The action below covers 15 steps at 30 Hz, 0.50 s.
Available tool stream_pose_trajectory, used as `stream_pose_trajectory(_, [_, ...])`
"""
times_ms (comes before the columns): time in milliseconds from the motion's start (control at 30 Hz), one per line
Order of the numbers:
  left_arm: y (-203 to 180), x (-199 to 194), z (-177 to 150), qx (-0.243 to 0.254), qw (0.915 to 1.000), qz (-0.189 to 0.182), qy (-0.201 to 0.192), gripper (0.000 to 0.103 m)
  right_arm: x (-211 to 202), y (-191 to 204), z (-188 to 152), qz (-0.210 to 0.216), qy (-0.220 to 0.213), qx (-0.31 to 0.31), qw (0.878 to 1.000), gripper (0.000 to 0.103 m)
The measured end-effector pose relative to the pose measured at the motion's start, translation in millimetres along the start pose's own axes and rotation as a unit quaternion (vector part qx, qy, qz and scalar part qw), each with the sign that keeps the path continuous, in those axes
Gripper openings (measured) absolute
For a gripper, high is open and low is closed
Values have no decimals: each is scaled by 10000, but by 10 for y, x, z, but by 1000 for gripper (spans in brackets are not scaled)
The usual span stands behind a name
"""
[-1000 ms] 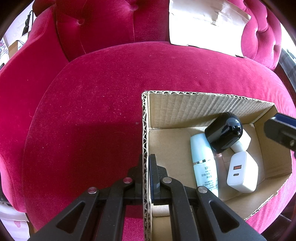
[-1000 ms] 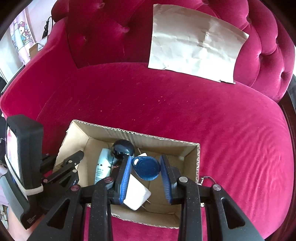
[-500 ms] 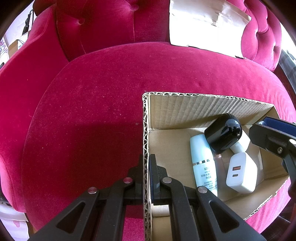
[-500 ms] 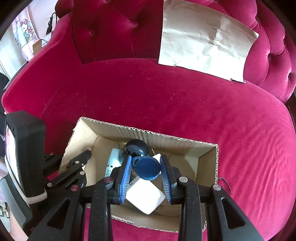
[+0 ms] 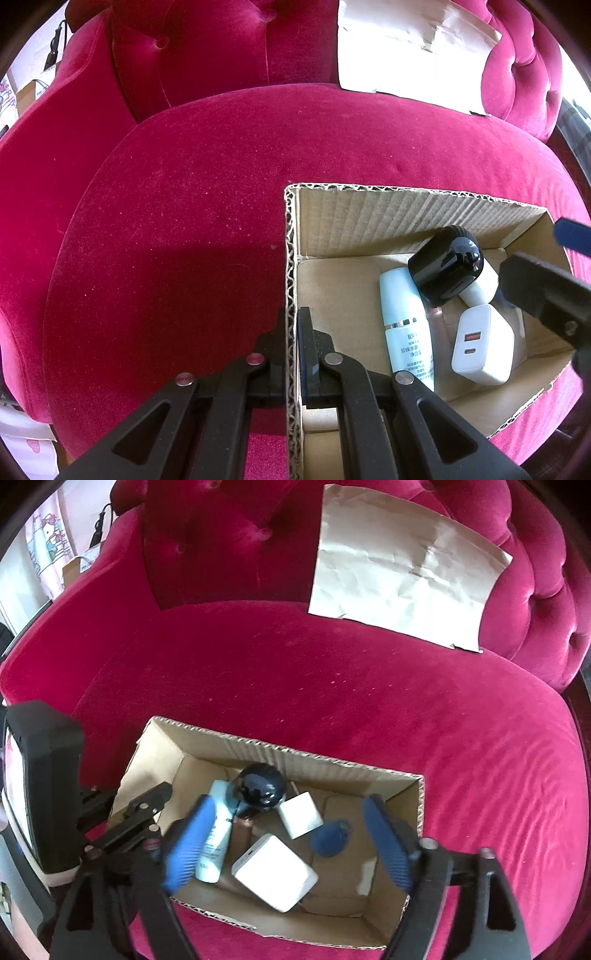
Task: Organize rigid objects
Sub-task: 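Open the right tool to drop the key fob into the box, then move the right tool back to the bunch of keys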
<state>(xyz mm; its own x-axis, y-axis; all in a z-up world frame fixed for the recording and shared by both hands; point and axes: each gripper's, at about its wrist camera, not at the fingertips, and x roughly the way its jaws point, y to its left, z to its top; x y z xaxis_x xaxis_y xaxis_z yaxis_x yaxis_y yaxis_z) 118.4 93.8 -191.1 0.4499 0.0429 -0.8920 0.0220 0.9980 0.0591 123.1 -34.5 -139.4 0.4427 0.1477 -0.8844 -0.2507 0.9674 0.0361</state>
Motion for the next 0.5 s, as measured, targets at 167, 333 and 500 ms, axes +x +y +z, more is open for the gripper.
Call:
stream_pose_trajectory(167, [-3, -2, 2, -13, 10000, 3, 3, 3, 1, -61, 7, -38, 5, 30, 10000, 102])
stream_pose_trajectory(333, [-5, -5, 3, -11, 10000, 7, -2, 3, 3, -85, 12, -41, 19, 54, 10000, 103])
stream_pose_trajectory(500, [-11, -2, 1, 1, 10000, 15, 2, 3, -42, -116, 3, -67, -51, 76, 9999, 103])
